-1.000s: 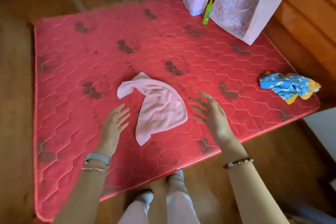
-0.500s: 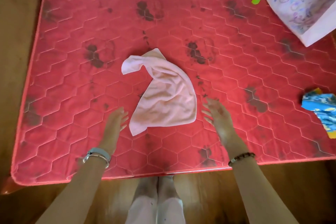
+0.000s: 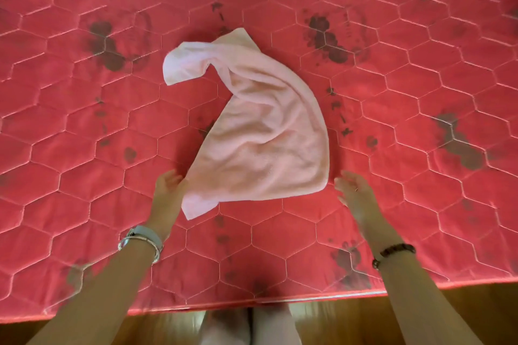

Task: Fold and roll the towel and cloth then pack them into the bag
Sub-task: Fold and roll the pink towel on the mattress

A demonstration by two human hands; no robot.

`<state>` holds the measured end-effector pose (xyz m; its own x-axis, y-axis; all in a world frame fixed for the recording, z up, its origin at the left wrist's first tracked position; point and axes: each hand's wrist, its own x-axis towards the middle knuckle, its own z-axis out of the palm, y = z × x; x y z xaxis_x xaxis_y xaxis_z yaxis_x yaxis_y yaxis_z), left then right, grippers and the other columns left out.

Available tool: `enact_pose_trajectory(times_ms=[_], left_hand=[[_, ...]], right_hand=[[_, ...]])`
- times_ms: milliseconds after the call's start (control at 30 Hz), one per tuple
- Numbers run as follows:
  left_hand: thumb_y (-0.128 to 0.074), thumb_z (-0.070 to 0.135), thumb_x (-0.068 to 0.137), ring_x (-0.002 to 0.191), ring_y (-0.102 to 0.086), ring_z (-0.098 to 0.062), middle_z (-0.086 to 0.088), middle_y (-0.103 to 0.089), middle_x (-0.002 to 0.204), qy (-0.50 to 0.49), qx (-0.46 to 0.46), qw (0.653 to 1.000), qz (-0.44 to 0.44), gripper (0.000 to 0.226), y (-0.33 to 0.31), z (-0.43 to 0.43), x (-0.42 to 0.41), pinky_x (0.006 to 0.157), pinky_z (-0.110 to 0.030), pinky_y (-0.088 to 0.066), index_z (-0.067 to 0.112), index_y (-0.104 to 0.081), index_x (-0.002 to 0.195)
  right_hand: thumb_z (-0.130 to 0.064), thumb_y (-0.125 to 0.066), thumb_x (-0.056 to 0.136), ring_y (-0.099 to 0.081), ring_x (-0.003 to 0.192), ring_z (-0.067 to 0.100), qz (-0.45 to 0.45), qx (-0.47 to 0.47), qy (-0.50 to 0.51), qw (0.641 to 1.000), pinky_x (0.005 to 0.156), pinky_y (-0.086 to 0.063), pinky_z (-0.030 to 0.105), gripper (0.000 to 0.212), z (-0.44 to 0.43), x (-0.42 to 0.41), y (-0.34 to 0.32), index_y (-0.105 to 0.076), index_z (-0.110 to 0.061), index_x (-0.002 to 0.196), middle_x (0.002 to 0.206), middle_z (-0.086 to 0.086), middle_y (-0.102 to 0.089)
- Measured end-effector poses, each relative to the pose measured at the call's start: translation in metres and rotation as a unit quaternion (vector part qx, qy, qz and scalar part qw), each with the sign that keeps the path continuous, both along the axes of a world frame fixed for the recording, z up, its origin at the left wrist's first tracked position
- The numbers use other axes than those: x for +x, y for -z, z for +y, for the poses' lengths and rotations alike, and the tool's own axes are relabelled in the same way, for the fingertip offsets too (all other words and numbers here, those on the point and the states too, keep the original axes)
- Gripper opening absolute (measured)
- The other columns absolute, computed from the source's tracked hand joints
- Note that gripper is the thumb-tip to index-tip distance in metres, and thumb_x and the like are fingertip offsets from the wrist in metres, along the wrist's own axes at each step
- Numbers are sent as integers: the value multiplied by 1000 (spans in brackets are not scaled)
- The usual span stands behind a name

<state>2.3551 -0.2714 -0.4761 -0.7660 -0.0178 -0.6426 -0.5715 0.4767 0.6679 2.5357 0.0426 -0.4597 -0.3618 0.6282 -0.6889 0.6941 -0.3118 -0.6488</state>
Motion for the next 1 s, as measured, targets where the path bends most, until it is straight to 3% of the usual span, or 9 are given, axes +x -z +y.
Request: enact_pose_trajectory(times_ms=[67, 133, 200, 300, 533, 767, 833, 900, 1000], left_hand=[[-61, 13, 96, 112, -54, -16, -1, -55, 126, -2, -6, 1000, 8, 47, 16, -4, 5, 93, -27, -41, 10, -45, 139], [-62, 18, 96, 105, -56, -17, 1, -59, 115, 7, -23, 1000, 8, 37, 23, -7, 7, 85, -25, -43, 14, -52, 132], [-60, 26, 98, 86, -54, -14, 6, -58, 90, 52, -40, 998, -4, 14, 26, -6, 12, 69, -23, -39, 16, -61, 107], [-59, 30, 98, 67, -37, -16, 1, -43, 69, 91, -33, 995, 2, 31, 28, -9, 20, 59, -28, -27, 10, -56, 74], [-61, 29, 97, 67, -44, -18, -6, -52, 74, 45, -39, 995, 80, 24, 17, -13, 22, 61, -31, -35, 7, -61, 88], [-65, 32, 94, 70, -57, -21, -5, -66, 78, 52, -51, 992, 101, 18, 6, -24, 24, 65, -35, -46, 15, -68, 97], [-66, 31, 93, 80, -61, -22, -4, -68, 87, 58, -51, 993, 85, 17, 12, -28, 28, 68, -34, -46, 15, -67, 101], [-67, 29, 93, 88, -61, -20, 2, -67, 92, 60, -52, 995, 59, 18, 18, -31, 34, 73, -31, -44, 14, -66, 105], [-66, 28, 93, 99, -61, -19, 9, -64, 98, 56, -57, 996, 29, 22, 26, -36, 43, 85, -30, -45, 18, -63, 113]], right_hand=[[-15, -63, 91, -62, 110, 24, -10, 8, 1, 1000, 103, -47, 43, 38, -5, 0, 19, -57, -12, 129, 113, 3, -65], [-13, -64, 90, -63, 108, 22, -8, 16, -1, 1000, 102, -48, 40, 35, -9, -4, 30, -61, -12, 125, 110, 2, -67], [-11, -63, 89, -62, 102, 18, -7, 27, -19, 999, 91, -49, 33, 31, -12, -9, 33, -66, -12, 120, 110, 3, -68], [-14, -68, 88, -62, 90, 14, -5, 66, -71, 995, 76, -43, 22, 22, -21, -12, 31, -69, -12, 109, 98, 1, -69], [-13, -68, 88, -46, 63, 2, 65, 195, -32, 978, 57, -39, 10, 9, -26, -11, 10, -59, -10, 90, 74, -5, -52], [-12, -66, 90, -47, 47, -6, 68, 200, -21, 977, 48, -38, 9, 6, -24, 2, -4, -59, -12, 91, 68, -5, -51], [-14, -64, 92, -53, 53, -6, 40, 143, -52, 988, 54, -45, 11, 4, -28, 8, -1, -62, -12, 94, 72, -2, -60], [-13, -61, 94, -63, 73, 8, 12, 55, -95, 994, 75, -56, 29, 4, -34, 17, 7, -64, -16, 95, 86, 3, -68], [-20, -63, 92, -65, 100, 20, -26, 8, -158, 987, 93, -53, 40, 7, -45, 31, 23, -63, -23, 99, 107, 3, -69]])
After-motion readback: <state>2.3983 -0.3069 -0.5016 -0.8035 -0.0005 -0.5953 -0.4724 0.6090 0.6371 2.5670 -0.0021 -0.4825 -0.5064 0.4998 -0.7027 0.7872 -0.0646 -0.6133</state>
